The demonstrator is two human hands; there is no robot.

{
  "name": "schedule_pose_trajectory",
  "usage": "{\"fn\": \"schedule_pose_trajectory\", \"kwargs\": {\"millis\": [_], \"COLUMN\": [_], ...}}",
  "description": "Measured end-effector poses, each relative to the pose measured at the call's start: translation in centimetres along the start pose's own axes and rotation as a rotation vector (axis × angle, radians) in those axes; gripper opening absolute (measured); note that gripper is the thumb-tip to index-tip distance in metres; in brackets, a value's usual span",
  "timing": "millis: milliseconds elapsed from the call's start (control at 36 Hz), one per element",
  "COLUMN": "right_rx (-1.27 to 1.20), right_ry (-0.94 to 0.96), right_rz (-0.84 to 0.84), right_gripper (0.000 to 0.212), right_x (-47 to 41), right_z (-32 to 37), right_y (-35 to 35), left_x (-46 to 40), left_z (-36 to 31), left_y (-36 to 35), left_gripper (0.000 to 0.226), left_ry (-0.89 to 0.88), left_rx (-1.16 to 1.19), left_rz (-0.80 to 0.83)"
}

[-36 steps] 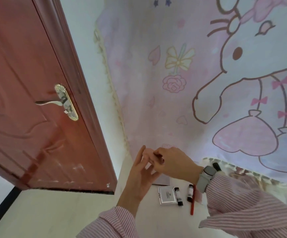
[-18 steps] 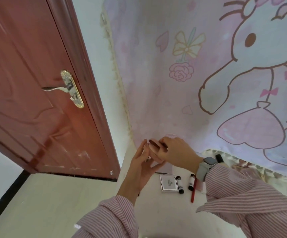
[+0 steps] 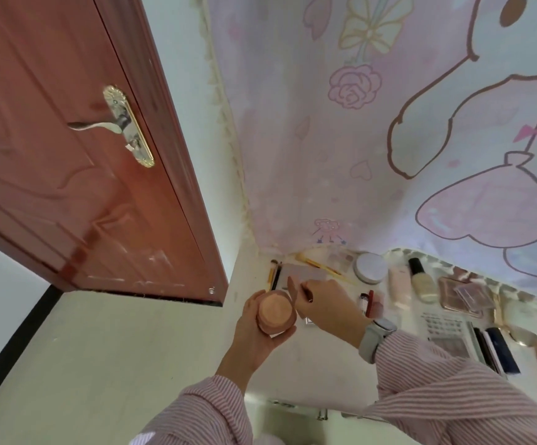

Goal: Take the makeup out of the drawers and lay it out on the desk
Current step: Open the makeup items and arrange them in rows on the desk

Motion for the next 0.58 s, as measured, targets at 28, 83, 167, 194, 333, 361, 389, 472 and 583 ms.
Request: {"fn": "schedule_pose_trajectory", "kwargs": {"millis": [28, 83, 167, 194, 333, 361, 389, 472, 583], "right_rx": [-0.047, -0.131, -0.254, -0.319, -0.505, -0.508, -0.52, -0.578, -0.632], "right_ry": [-0.034, -0.083, -0.203, -0.249, -0.373, -0.385, -0.401, -0.446, -0.479], "right_rz": [0.006, 0.021, 0.097, 0.116, 0.095, 0.1, 0.097, 0.074, 0.034], "right_gripper": [0.046, 0.051, 0.045, 0.04, 0.039, 0.04, 0.042, 0.04, 0.039], "right_x": [0.2, 0.7, 1.5, 1.7, 2.4, 2.4, 2.5, 2.5, 2.3], "right_z": [-0.3, -0.9, -2.0, -2.4, -3.5, -3.5, -3.6, -3.6, -3.2], "right_y": [-0.7, -2.2, -4.8, -5.8, -9.5, -10.1, -10.6, -11.7, -12.5], "left_x": [-0.1, -0.1, 0.0, 0.1, 0.0, -0.1, -0.2, -0.7, -1.5], "left_z": [0.4, 0.8, 0.9, 0.9, 0.0, -0.3, -0.5, -1.1, -1.7], "left_y": [0.8, 2.2, 4.3, 5.1, 7.9, 8.2, 8.5, 9.3, 10.0], "left_gripper": [0.028, 0.034, 0.035, 0.038, 0.049, 0.048, 0.048, 0.049, 0.052], "left_ry": [0.011, -0.005, -0.081, -0.104, -0.252, -0.28, -0.292, -0.279, -0.278], "left_rx": [-0.032, -0.138, -0.338, -0.398, -0.739, -0.84, -0.926, -1.103, -1.256], "left_rz": [-0.038, -0.103, -0.216, -0.265, -0.503, -0.54, -0.569, -0.613, -0.635]}}
Point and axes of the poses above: each hand's wrist, its own x-axis away from the middle knuckle, its own y-axis out of the back of the hand, z = x × y, the point moved 7 cm from there along -x, towards the middle knuckle, and after that the axes turned 5 degrees about y, right-handed, at the moved point
